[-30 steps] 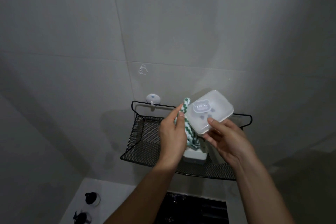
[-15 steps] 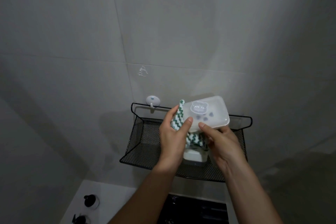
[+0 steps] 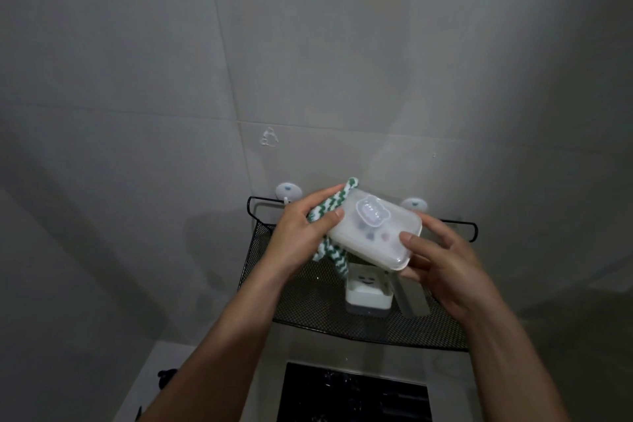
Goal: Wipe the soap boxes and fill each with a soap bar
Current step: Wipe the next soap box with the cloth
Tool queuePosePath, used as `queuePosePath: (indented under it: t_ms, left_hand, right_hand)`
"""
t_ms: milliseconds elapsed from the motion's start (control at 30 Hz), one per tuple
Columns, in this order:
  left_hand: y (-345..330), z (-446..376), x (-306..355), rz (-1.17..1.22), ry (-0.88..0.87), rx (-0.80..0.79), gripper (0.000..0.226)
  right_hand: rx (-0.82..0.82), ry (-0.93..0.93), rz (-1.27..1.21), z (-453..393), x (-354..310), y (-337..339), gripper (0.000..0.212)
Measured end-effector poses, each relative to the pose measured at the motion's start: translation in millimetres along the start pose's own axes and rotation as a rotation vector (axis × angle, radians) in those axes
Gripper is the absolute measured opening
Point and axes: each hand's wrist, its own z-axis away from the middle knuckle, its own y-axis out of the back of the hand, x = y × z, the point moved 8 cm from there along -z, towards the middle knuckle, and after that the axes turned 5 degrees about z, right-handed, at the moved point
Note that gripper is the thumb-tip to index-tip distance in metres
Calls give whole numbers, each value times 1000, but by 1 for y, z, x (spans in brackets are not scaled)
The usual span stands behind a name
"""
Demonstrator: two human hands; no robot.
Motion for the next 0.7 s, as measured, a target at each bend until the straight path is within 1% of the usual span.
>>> queuePosePath:
  t_ms: [67, 133, 233, 333, 433, 500, 567, 633, 700]
  left_hand:
    - [-2, 2, 4, -20, -23, 35, 34]
    - [-5, 9, 4, -9, -49, 83, 34]
    - [-13, 26, 3, -31, -114, 139, 39]
    - [-28, 40, -1, -124, -183, 174, 45]
    - [-39, 52, 1, -236, -268, 238, 49]
    - [-48, 62, 4, -290, -350, 237, 51]
    - [-59, 69, 5, -305, -405, 204, 51]
    - [-63, 74, 4, -319, -427, 190, 52]
    - [-57, 72, 6, -341, -428, 215, 53]
  right_hand:
    - [33, 1, -40, -3, 0, 0, 54]
    - [69, -7, -95, -5, 1, 2, 50]
    - [115, -11, -178, -4, 3, 2, 53]
    - [140, -33, -227, -3, 8, -2, 39]
    - [146, -41, -234, -4, 10, -12, 36]
    - [160, -35, -243, -4, 8, -15, 34]
    - [186, -34, -252, -5, 5, -15, 34]
    - [202, -37, -245, -6, 1, -13, 36]
    - [215, -25, -225, -6, -2, -12, 36]
